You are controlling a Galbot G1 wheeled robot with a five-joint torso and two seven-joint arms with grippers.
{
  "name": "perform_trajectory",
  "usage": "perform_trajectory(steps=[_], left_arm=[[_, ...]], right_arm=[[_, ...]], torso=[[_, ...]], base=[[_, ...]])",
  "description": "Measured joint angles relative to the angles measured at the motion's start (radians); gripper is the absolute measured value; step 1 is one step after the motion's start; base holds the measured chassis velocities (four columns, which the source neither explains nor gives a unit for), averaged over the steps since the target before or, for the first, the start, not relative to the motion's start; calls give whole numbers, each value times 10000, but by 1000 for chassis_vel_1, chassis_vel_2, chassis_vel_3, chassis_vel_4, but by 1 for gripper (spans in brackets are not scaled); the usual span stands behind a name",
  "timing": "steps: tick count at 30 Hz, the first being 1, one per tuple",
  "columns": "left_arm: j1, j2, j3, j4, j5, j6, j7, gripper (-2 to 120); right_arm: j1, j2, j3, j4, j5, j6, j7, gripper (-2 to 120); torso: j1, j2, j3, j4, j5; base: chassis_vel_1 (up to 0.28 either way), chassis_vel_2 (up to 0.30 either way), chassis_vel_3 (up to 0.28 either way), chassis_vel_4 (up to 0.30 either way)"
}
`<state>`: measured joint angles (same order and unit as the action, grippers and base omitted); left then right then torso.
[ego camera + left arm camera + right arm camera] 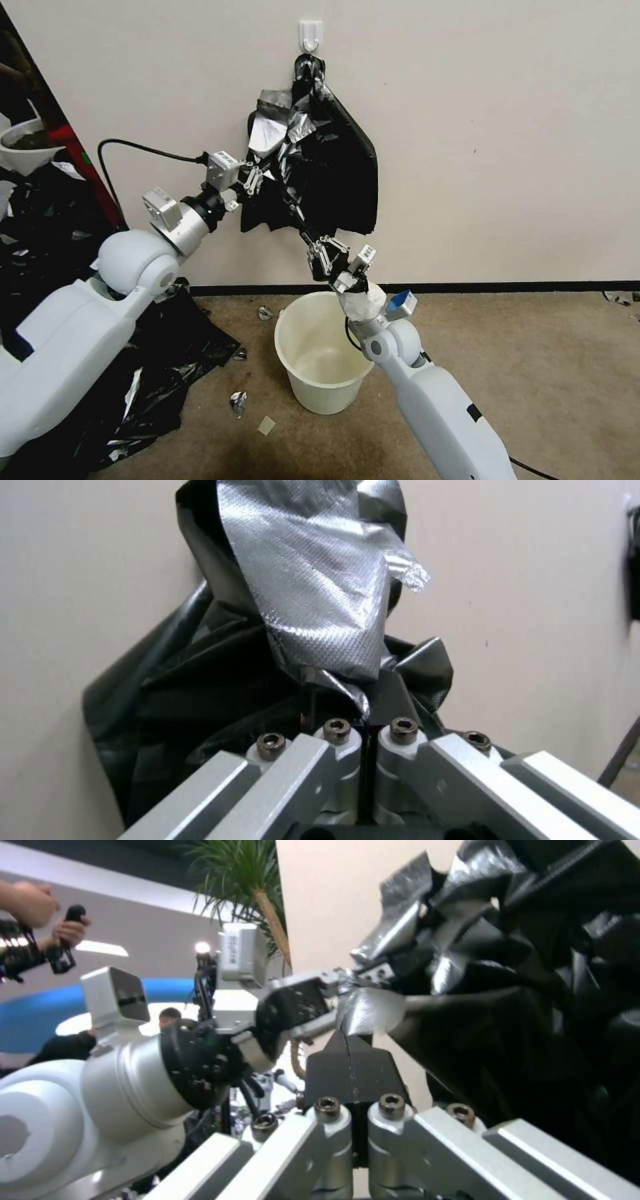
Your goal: Place a trash bag onto the trash bin.
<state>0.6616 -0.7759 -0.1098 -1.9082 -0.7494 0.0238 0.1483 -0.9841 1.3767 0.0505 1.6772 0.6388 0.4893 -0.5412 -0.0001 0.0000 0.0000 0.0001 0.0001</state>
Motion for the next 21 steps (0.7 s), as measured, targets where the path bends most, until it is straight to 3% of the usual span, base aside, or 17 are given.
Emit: perform_trajectory(steps=[6, 9, 11, 12, 15, 18, 19, 21], left_arm=[[0, -303, 68, 167, -368, -140, -7, 0], [4, -513, 94, 305, -566, -284, 5, 0], [27, -669, 175, 430, -726, -455, 38, 0], [27, -669, 175, 430, -726, -455, 38, 0], [31, -779, 285, 551, -868, -648, 101, 0], [-2, -841, 375, 674, -950, -743, 202, 0], [-64, -877, 443, 771, -966, -793, 257, 0], [-91, -894, 475, 808, -966, -800, 274, 0]], right_arm=[[-876, -299, 874, 798, -285, 108, -128, 22], [-1426, -654, 1634, 1361, 521, 144, -85, 32], [-1496, -926, 1964, 2131, 1544, -59, 1267, 43], [-1496, -926, 1964, 2131, 1544, -59, 1267, 43], [-1046, -1221, 1999, 2736, 1858, -367, 2726, 57], [-553, -1488, 1685, 2961, 1318, -783, 3584, 65], [-68, -1752, 1257, 2907, 419, -1080, 3993, 74], [190, -1859, 1047, 2814, 13, -1193, 4100, 76]], torso=[[0, 0, -1, 0, 0], [0, 0, 0, -4, 2], [0, 0, -1, -4, 1], [0, 0, -1, -4, 1], [1, 0, 0, -3, 1], [0, 1, 0, -1, -1], [0, 0, 0, -1, 0], [1, 0, 0, -3, 0]], base=[[0, 0, 0, 0], [0, 0, 0, 0], [0, 0, 0, 0], [0, 0, 0, 0], [0, 0, 0, 0], [0, 0, 0, 0], [0, 0, 0, 0], [0, 0, 0, 0]])
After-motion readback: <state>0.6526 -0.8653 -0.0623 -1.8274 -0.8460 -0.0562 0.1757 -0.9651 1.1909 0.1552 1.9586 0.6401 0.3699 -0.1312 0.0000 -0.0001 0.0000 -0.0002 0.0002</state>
